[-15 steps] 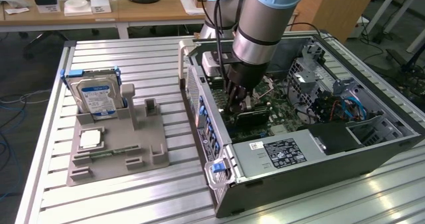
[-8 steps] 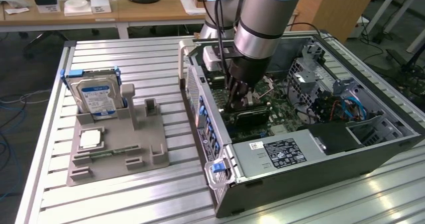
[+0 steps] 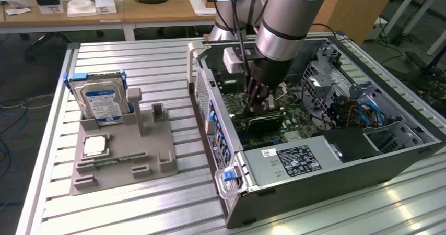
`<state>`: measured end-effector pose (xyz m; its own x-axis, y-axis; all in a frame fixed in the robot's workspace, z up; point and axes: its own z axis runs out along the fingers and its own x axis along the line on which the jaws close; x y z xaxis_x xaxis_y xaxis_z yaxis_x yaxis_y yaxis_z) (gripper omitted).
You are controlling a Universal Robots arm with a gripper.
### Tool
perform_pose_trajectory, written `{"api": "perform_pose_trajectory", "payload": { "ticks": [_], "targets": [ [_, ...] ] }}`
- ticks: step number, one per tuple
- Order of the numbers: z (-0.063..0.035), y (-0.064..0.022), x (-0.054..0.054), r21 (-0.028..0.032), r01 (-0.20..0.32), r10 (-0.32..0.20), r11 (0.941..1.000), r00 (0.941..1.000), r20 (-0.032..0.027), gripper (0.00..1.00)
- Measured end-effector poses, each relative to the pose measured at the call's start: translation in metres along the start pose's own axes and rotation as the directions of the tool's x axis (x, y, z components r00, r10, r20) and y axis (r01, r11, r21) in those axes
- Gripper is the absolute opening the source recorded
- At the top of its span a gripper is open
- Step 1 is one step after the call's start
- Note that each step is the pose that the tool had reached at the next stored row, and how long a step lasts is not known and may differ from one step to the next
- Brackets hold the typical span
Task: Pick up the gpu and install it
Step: 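Press down on the gpu until it lock into place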
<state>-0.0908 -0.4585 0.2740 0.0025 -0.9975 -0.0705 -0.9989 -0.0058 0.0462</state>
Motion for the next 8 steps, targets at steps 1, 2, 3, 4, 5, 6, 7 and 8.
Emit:
{"api": "perform_pose_trajectory", "payload": {
  "ticks": [1, 2, 3, 4, 5, 6, 7, 8],
  "targets": [
    [-0.0001, -0.0027, 0.0, 0.0001, 0.0, 0.0, 1.0, 1.0, 0.0001, 0.11],
    [-0.0002, -0.005, 0.0, 0.0003, 0.0, 0.0, 1.0, 1.0, 0.0, 0.11],
    [-0.0003, -0.0073, 0.0, 0.0007, 0.0, 0.0, 1.0, 1.0, 0.0001, 0.11],
    [-0.0004, -0.0098, 0.0, 0.0011, 0.0, 0.0, 1.0, 1.0, 0.0001, 0.11],
    [-0.0005, -0.0129, -0.001, 0.0014, 0.0, 0.0, 1.0, 1.0, 0.0001, 0.11],
    [-0.0007, -0.016, -0.001, 0.0016, 0.0, 0.0, 1.0, 1.0, 0.0, 0.11],
    [-0.0007, -0.017, 0.0, 0.0015, 0.0, 0.0, 1.0, 1.0, 0.0, 0.11],
    [-0.0007, -0.017, 0.0, 0.0015, 0.0, 0.0, 1.0, 1.0, 0.0, 0.11]
  ]
}}
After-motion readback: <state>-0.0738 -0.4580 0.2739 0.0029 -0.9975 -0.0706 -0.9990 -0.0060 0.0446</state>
